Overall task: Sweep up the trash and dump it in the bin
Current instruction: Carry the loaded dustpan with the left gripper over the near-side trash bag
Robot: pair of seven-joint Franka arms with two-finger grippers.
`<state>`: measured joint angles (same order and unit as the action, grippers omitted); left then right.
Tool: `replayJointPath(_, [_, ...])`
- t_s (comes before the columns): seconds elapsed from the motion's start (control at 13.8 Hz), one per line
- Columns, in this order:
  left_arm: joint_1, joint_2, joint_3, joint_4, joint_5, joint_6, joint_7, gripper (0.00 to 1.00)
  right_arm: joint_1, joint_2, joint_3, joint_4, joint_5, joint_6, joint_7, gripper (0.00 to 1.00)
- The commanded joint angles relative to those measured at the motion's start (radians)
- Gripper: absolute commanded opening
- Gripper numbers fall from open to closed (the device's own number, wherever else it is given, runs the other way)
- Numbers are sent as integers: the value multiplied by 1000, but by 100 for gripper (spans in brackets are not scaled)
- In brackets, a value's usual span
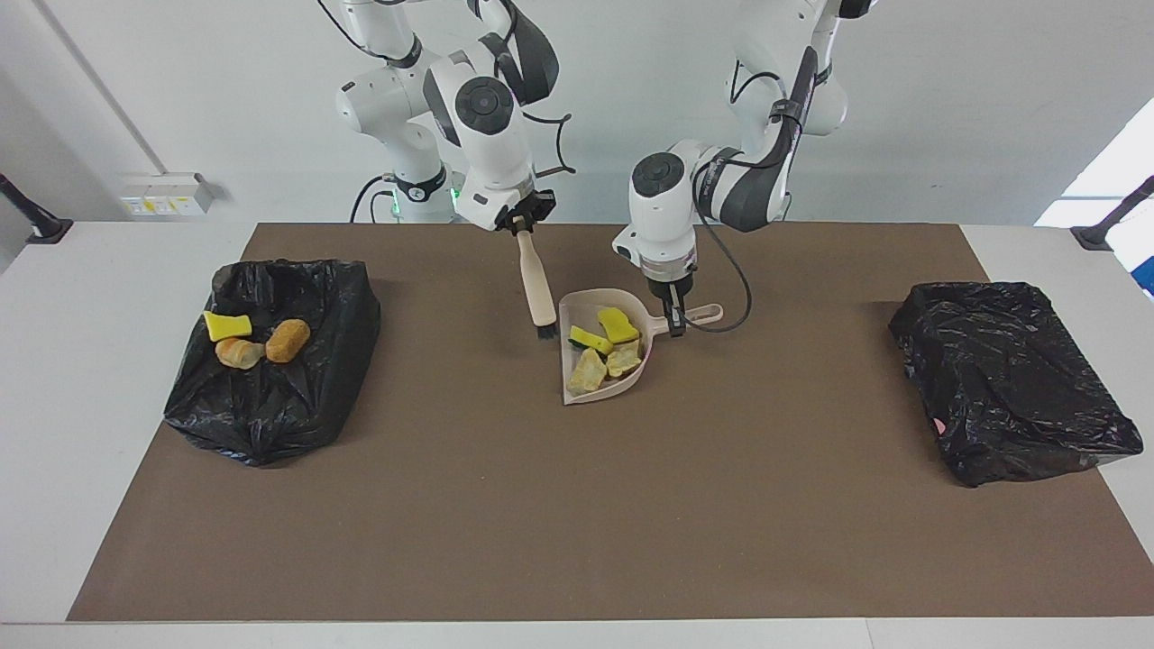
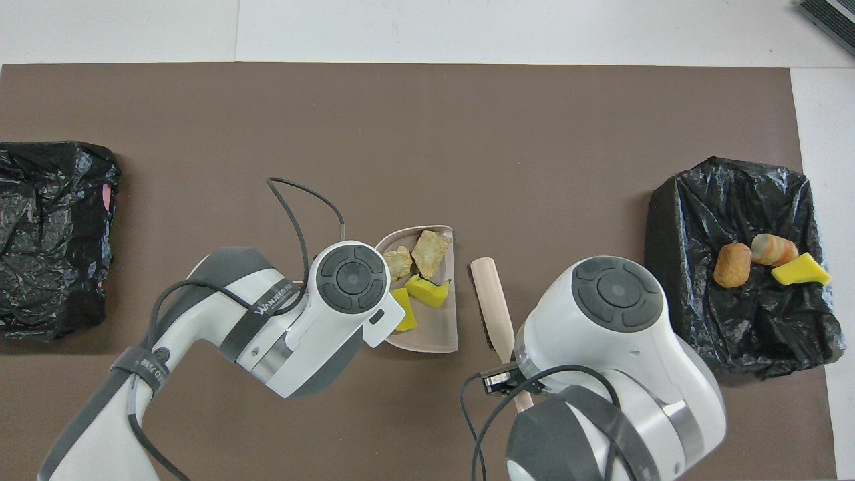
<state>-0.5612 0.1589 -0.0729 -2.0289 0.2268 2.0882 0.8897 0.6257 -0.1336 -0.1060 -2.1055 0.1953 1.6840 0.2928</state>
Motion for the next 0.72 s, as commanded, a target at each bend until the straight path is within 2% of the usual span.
replayJointPath(0.0, [33,-30,1,-17,17,24,81,0,-6,-49,11,-53,-28,25,63,0])
replayJointPath(0.22, [75,-64,5,-14,17,23,129,0,9,-60,14,-82,-16,68,159,0])
replayJointPath(0.36, [131,-105,4,-14,16,10,190,0,61,-58,14,-103,-8,137,219,0])
replayJointPath(0.65, [265,-195,5,-14,9,-23,303,0,149,-47,16,-106,-5,154,302,0])
